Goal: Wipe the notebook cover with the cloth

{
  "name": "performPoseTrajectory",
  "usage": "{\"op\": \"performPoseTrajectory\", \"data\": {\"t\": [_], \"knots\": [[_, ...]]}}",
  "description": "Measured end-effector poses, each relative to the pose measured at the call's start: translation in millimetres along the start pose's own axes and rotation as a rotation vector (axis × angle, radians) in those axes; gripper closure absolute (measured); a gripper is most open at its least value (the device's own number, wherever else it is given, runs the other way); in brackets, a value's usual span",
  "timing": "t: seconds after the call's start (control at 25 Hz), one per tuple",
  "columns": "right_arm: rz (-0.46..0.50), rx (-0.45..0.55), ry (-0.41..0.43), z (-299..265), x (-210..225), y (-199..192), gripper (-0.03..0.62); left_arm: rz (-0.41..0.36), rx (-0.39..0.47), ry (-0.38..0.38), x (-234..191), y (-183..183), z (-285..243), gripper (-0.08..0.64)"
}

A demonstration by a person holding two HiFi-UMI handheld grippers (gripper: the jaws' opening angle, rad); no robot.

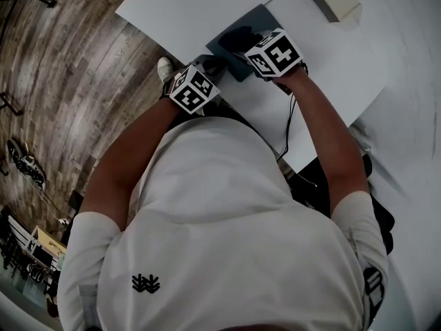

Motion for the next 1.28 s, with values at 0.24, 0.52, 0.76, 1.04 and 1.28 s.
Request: {"op": "performPoseTrajectory", "data": {"t": [0.24,0.52,0.76,1.04,1.28], "knots": [[0.03,-0.023,0.054,-21,-17,5,0.426,-0.003,0.003,0.005,0,1,-1,0.554],[-0.018,-0.004,0.006,-10,18,0,0.426,-0.006,0.004,0.006,1,1,-1,0.554],[-0.075,0.015,-0.087,11,61,-4,0.426,-0.005,0.004,0.005,-1,1,0,0.554],[-0.085,0.01,-0.183,28,98,-3,0.426,-0.002,0.003,0.002,-1,1,0,0.554],[-0.105,0.016,-0.228,34,114,-2,0.426,-0.001,0.002,0.002,-1,0,0,0.554]]}}
Point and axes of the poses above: the fingertips, and each gripper's own axes: z backward along the fingers, x to its right, y out of its top, the point moved 10 cm from there along z, backward along the fingers, and after that the axes turned 3 degrees about -z, right-handed, at the moved point
